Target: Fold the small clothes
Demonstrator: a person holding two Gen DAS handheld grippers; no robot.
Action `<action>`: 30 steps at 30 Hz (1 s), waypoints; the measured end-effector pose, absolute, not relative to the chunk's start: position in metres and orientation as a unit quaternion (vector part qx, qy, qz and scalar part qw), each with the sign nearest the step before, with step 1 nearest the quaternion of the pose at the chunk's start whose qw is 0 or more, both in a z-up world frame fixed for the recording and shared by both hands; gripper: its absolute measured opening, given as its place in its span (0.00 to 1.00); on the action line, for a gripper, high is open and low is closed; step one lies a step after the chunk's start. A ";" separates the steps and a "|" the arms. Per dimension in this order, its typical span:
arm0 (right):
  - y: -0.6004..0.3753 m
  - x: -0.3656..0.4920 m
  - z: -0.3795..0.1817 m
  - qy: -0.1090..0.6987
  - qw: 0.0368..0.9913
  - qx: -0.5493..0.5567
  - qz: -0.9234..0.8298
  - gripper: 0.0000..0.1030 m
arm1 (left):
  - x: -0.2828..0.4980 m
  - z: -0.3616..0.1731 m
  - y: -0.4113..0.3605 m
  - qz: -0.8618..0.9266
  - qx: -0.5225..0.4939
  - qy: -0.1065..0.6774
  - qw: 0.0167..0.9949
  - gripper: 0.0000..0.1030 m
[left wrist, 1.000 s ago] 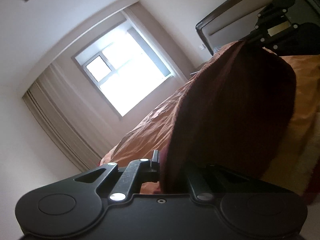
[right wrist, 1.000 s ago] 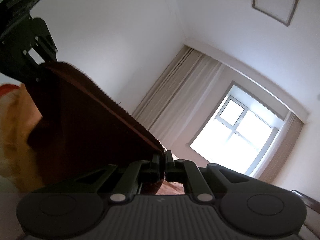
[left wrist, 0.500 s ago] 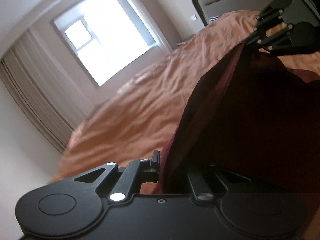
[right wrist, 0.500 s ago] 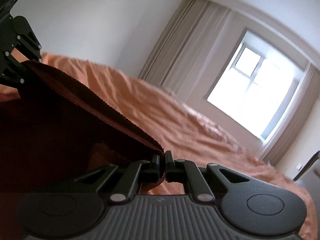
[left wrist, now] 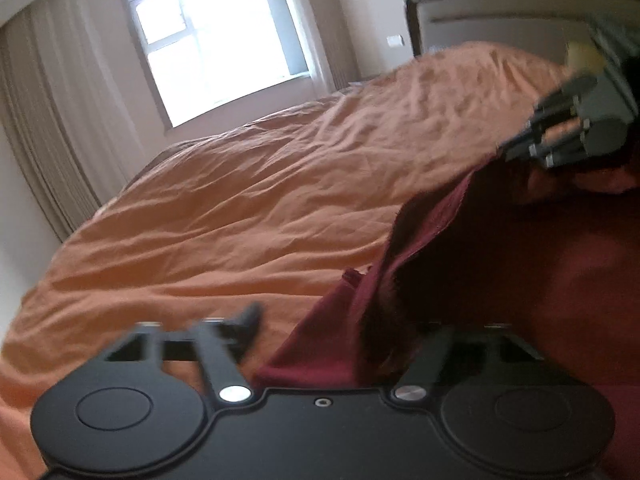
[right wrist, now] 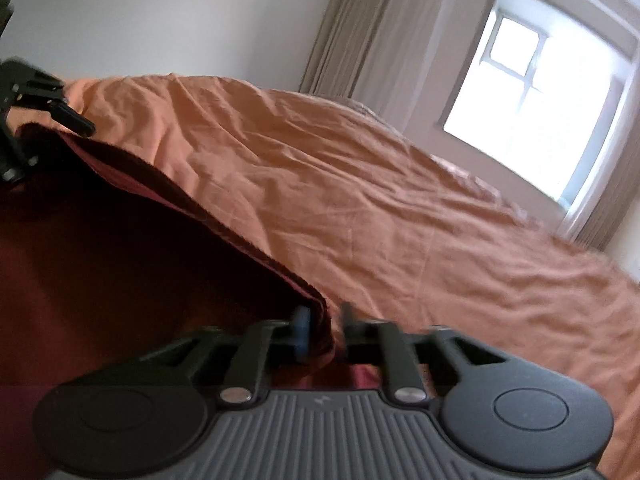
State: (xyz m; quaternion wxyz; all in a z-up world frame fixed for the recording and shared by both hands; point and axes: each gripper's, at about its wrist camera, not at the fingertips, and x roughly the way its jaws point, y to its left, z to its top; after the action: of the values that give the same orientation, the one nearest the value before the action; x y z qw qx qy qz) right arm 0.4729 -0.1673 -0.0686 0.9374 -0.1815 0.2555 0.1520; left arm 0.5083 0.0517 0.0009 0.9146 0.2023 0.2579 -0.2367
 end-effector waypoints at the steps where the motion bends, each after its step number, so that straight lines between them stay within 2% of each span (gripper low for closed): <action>1: -0.170 0.477 -0.068 0.257 0.939 -0.169 0.153 0.73 | 0.509 0.004 0.060 -0.240 0.182 0.263 0.917 0.95; 2: -0.174 0.478 -0.066 0.254 0.943 -0.156 0.147 0.87 | 0.509 0.007 0.068 -0.242 0.157 0.268 0.919 0.99; 7: -0.197 0.486 -0.055 0.269 0.951 -0.081 0.131 0.88 | 0.520 0.021 0.114 -0.223 -0.003 0.293 0.930 0.99; 10: -0.215 0.476 -0.046 0.260 0.956 -0.037 0.127 0.96 | 0.518 0.027 0.136 -0.193 -0.084 0.299 0.931 0.99; 14: -0.226 0.445 -0.040 0.238 0.958 -0.037 0.158 0.99 | 0.495 0.033 0.137 -0.195 -0.077 0.292 0.933 0.99; 20: -0.206 0.378 -0.053 0.188 0.945 -0.160 0.217 1.00 | 0.442 0.018 0.117 -0.243 -0.041 0.306 0.920 0.99; 21: -0.201 0.372 -0.057 0.181 0.943 -0.175 0.219 0.99 | 0.435 0.014 0.113 -0.244 -0.034 0.311 0.918 0.98; 22: -0.196 0.368 -0.061 0.178 0.940 -0.188 0.221 0.98 | 0.428 0.011 0.110 -0.240 -0.027 0.317 0.917 0.91; 24: -0.187 0.367 -0.068 0.188 0.932 -0.207 0.229 0.87 | 0.421 0.006 0.104 -0.223 -0.017 0.332 0.917 0.80; 25: -0.183 0.369 -0.071 0.196 0.929 -0.214 0.232 0.83 | 0.420 0.004 0.103 -0.209 -0.019 0.339 0.917 0.70; 26: -0.179 0.371 -0.074 0.203 0.926 -0.221 0.230 0.72 | 0.420 0.003 0.103 -0.201 -0.027 0.341 0.918 0.57; 27: -0.175 0.375 -0.076 0.210 0.924 -0.229 0.224 0.55 | 0.421 0.002 0.105 -0.196 -0.036 0.344 0.918 0.47; 28: -0.172 0.378 -0.077 0.216 0.923 -0.234 0.217 0.42 | 0.422 0.002 0.105 -0.193 -0.045 0.350 0.916 0.29; 29: -0.172 0.382 -0.078 0.223 0.923 -0.233 0.211 0.18 | 0.424 0.003 0.107 -0.193 -0.056 0.352 0.914 0.12; 30: -0.173 0.388 -0.077 0.234 0.924 -0.225 0.203 0.10 | 0.425 0.004 0.108 -0.195 -0.062 0.351 0.914 0.05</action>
State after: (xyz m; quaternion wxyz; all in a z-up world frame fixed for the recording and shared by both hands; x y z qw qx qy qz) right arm 0.3876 -0.1731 -0.0775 0.9240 -0.2249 0.2336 0.2027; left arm 0.4245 0.1076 0.0042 0.9136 -0.0622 0.3512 -0.1952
